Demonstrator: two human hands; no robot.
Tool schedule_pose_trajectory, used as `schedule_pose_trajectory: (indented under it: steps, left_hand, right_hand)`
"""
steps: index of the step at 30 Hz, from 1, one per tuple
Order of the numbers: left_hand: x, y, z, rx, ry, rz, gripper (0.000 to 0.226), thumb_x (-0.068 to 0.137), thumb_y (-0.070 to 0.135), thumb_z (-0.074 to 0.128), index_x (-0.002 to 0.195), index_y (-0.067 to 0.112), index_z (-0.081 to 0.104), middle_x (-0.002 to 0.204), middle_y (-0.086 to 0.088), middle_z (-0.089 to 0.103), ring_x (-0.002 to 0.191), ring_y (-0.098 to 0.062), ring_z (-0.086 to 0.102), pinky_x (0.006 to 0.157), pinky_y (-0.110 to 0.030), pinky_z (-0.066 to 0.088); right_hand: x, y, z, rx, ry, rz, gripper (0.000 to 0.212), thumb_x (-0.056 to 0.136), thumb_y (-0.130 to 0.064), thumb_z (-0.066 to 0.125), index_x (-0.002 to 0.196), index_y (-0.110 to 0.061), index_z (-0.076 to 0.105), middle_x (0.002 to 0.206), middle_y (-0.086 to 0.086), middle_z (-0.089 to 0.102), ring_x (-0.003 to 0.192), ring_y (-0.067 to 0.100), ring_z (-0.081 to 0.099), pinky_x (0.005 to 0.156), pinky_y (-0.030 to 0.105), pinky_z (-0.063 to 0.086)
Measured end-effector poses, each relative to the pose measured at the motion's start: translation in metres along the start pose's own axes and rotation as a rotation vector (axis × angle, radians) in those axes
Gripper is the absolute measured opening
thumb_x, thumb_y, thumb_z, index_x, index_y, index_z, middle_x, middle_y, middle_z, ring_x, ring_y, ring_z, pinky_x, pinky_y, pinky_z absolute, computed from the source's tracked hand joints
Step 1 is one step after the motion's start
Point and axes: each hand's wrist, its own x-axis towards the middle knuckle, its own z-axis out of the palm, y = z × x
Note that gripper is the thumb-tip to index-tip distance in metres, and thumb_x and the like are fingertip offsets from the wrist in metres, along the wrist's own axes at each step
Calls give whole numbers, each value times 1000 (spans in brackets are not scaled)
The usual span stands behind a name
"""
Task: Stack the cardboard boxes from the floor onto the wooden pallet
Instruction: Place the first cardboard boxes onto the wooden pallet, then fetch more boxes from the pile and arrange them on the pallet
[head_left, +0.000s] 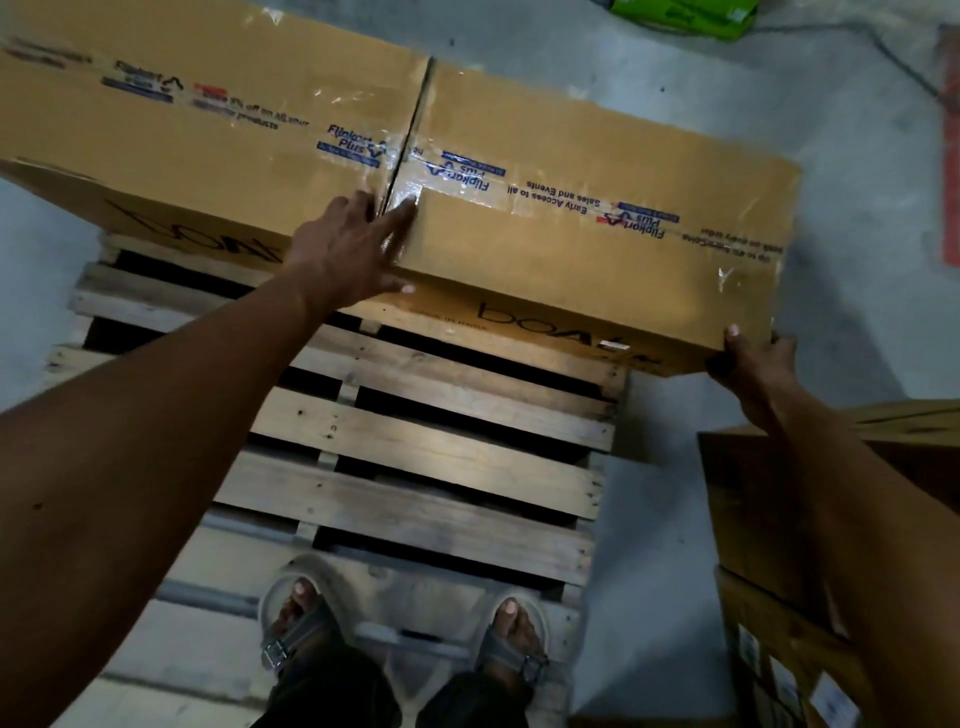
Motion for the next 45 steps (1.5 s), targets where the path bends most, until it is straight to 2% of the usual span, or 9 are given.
schedule_pose_trajectory:
  steps: [3,6,15,20,25,27,34,39,45]
  left_hand:
    - [1,-9,-2,91,23,47,88,97,38,68,163,41,9,147,-20,38,124,-42,49,73,-55,59]
    - [2,-15,-1,77,71,33,71,104,25,57,162,38,19,143,-21,41,121,-44,51,72,-56,59]
    - [0,-20,7,23,117,-16,76,99,5,62,162,32,30,152,-25,39,128,-49,46,80,-62,56]
    - [1,-24,10,9,110,-11,82,95,11,71,162,34,30,156,-24,36,130,-49,45,86,-63,56]
    - [-4,-19,4,-157,-33,-66,90,97,33,71,167,34,15,173,-19,14,156,-40,24,120,-57,36]
    - [-20,-6,-4,-204,-2,-91,90,98,31,70,168,31,13,173,-14,17,155,-37,30,119,-52,39]
    - [-120,91,-56,-515,36,-142,91,98,31,71,168,18,14,171,-11,25,154,-34,33,122,-46,36]
    - [-195,188,-141,-624,-27,38,88,102,37,65,168,18,11,173,-2,23,156,-21,31,122,-32,30]
    - [-255,282,-268,-697,-42,219,84,104,39,60,169,23,9,172,-3,27,156,-20,29,123,-33,27]
  right_hand:
    - [-5,0,0,-21,-53,-19,69,105,-23,64,157,-15,19,143,6,35,125,29,51,82,40,61]
    - [-9,-4,8,-21,-97,-22,70,105,-22,63,158,-16,18,157,12,32,130,33,50,92,45,59]
    - [-17,-6,19,-28,-77,-78,66,107,-23,60,158,-14,19,161,14,32,128,28,49,100,42,54]
    - [-18,-4,20,-18,-99,-55,69,108,-24,59,160,-20,15,161,14,31,127,29,49,101,42,54]
    - [-27,3,21,-164,-62,-102,75,107,-42,57,162,-24,10,161,16,32,129,32,50,103,47,52]
    - [-40,7,22,-314,-1,-172,85,101,-56,56,163,-20,10,161,20,34,137,39,48,115,56,44]
    - [-171,-6,14,-565,-84,-422,72,107,-43,52,161,-2,29,161,25,38,146,44,40,123,51,34]
    - [-276,-48,-31,-699,-43,-630,71,108,-40,49,168,-18,18,175,15,19,160,32,21,128,53,28]
    - [-394,-94,-124,-685,177,-578,72,107,-37,52,169,-21,18,178,6,4,162,26,16,127,46,29]
